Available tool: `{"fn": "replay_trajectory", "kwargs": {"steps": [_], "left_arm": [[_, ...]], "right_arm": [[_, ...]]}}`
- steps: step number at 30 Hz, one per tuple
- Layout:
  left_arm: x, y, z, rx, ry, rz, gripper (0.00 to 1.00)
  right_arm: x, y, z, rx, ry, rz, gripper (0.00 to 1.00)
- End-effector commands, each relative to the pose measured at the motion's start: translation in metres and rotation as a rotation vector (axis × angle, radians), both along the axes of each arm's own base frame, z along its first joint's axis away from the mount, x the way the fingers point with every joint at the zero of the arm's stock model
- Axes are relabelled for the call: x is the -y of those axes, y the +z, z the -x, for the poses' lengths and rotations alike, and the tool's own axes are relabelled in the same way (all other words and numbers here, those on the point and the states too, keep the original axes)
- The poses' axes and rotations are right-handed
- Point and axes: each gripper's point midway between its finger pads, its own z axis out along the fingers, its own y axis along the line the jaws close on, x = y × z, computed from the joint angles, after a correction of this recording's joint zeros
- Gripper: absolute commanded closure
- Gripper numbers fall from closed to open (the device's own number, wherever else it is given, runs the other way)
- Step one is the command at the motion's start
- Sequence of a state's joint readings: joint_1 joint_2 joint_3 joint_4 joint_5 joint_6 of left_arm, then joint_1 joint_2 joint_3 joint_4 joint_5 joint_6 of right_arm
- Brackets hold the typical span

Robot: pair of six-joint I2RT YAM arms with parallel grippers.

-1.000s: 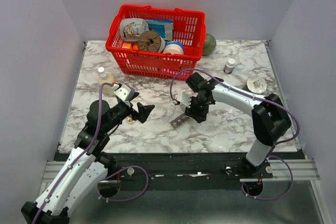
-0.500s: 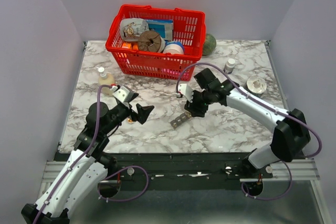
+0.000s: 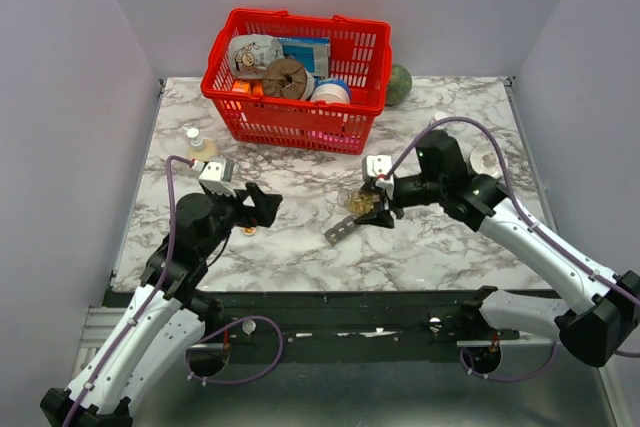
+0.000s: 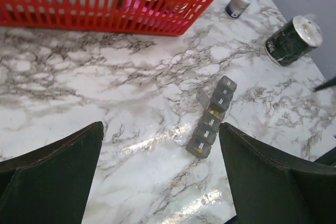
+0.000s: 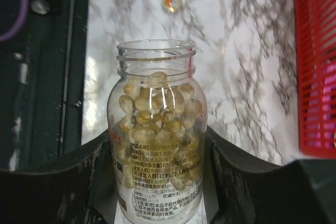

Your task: Sort the pills into containers

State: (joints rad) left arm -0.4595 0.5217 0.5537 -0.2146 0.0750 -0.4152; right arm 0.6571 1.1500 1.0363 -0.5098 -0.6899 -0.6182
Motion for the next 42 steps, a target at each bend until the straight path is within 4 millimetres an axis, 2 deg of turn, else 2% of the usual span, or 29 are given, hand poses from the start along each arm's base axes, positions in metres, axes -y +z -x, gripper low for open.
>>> {"fn": "replay_trajectory", "kwargs": {"steps": [1,2,4,5,6,7,8,9,10,11,12,13,15,16,17,20,22,23,24,25,26,28,32,34,37,42], "left_arm": [[-0.025,-0.034,-0.002,-0.234,0.229,0.069,0.01],[-0.026,-0.041,-0.002,-0.265,0.249,0.072,0.01],[-0.031,-0.056,-0.003,-0.338,0.298,0.061,0.01],[-0.032,-0.059,-0.004,-0.366,0.324,0.075,0.01],[-0.033,-0.06,-0.005,-0.38,0.343,0.079,0.01],[-0.036,-0.067,-0.004,-0.41,0.364,0.062,0.01],[-0.041,-0.07,-0.006,-0.418,0.396,0.054,0.01],[-0.042,-0.069,-0.007,-0.426,0.413,0.061,0.02],[-0.044,-0.074,-0.006,-0.443,0.422,0.044,0.02],[-0.046,-0.076,-0.006,-0.447,0.435,0.038,0.02],[-0.047,-0.078,-0.007,-0.453,0.445,0.037,0.02],[-0.049,-0.081,-0.006,-0.464,0.456,0.031,0.02],[-0.052,-0.086,-0.007,-0.475,0.476,0.017,0.02],[-0.053,-0.091,-0.007,-0.485,0.483,0.007,0.02],[-0.053,-0.094,-0.008,-0.494,0.485,0.004,0.02],[-0.051,-0.112,-0.009,-0.545,0.489,-0.023,0.03],[-0.054,-0.128,-0.01,-0.599,0.519,-0.074,0.05],[-0.057,-0.133,-0.011,-0.618,0.538,-0.099,0.05],[-0.058,-0.135,-0.013,-0.629,0.55,-0.115,0.05],[-0.059,-0.145,-0.013,-0.661,0.552,-0.153,0.06],[-0.059,-0.149,-0.014,-0.673,0.552,-0.171,0.06],[-0.06,-0.161,-0.014,-0.716,0.57,-0.205,0.09],[-0.064,-0.17,-0.019,-0.733,0.598,-0.241,0.11],[-0.066,-0.175,-0.025,-0.74,0.603,-0.251,0.16],[-0.064,-0.181,-0.031,-0.768,0.598,-0.249,0.16],[-0.063,-0.194,-0.031,-0.812,0.593,-0.247,0.2]], "right_arm": [[-0.018,0.055,0.042,-0.069,0.257,-0.263,0.99],[-0.021,0.071,0.044,-0.035,0.301,-0.323,0.99],[-0.021,0.089,0.064,-0.128,0.4,-0.396,0.99],[-0.024,0.104,0.062,-0.063,0.442,-0.453,0.99],[-0.023,0.111,0.071,-0.072,0.498,-0.477,0.99],[-0.02,0.117,0.079,-0.207,0.494,-0.477,0.99],[-0.019,0.136,0.082,-0.078,0.543,-0.548,0.99],[-0.017,0.146,0.081,-0.073,0.53,-0.588,0.99],[-0.013,0.156,0.089,-0.213,0.507,-0.605,0.99],[-0.005,0.176,0.1,-0.072,0.562,-0.686,0.99],[-0.004,0.188,0.096,-0.097,0.547,-0.724,0.99],[0.0,0.194,0.101,-0.151,0.543,-0.729,1.0],[0.001,0.194,0.096,-0.175,0.498,-0.731,0.99],[0.004,0.2,0.098,-0.036,0.496,-0.744,0.99],[-0.002,0.183,0.086,-0.155,0.423,-0.68,1.0],[-0.003,0.156,0.069,-0.179,0.357,-0.607,1.0],[-0.003,0.148,0.057,-0.114,0.331,-0.593,0.99],[-0.003,0.136,0.054,-0.179,0.297,-0.552,0.99],[-0.003,0.132,0.05,-0.171,0.278,-0.536,0.99],[-0.004,0.129,0.045,-0.105,0.28,-0.524,0.99],[-0.004,0.124,0.044,-0.135,0.26,-0.504,0.99],[-0.002,0.122,0.04,-0.119,0.238,-0.506,0.99],[-0.002,0.113,0.038,-0.129,0.236,-0.496,0.99],[-0.002,0.11,0.037,-0.138,0.238,-0.492,0.99],[-0.002,0.108,0.036,-0.139,0.234,-0.49,0.99],[0.0,0.106,0.033,-0.136,0.225,-0.489,0.99]]}}
